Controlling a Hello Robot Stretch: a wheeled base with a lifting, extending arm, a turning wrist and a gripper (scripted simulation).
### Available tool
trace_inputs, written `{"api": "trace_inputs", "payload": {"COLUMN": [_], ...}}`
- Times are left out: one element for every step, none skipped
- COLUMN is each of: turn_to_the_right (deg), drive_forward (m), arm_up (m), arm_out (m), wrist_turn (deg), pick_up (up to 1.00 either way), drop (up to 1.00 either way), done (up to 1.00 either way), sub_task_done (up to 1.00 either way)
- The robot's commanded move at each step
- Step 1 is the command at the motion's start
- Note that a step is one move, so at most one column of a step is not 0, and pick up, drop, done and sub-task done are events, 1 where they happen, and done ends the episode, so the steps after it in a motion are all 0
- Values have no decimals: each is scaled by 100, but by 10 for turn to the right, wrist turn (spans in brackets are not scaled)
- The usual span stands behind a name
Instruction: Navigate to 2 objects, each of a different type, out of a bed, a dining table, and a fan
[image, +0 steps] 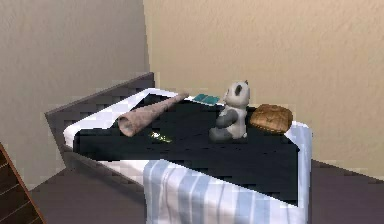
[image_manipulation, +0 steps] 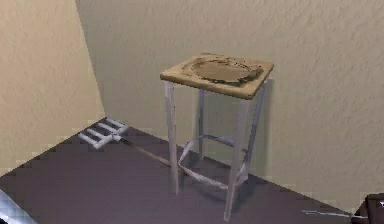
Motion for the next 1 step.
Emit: {"api": "trace_inputs", "payload": {"turn_to_the_right": [-450], "drive_forward": [0], "arm_up": [0], "arm_out": [0], "wrist_turn": [0], "pick_up": [0], "drop": [0], "done": [0], "sub_task_done": [0]}}
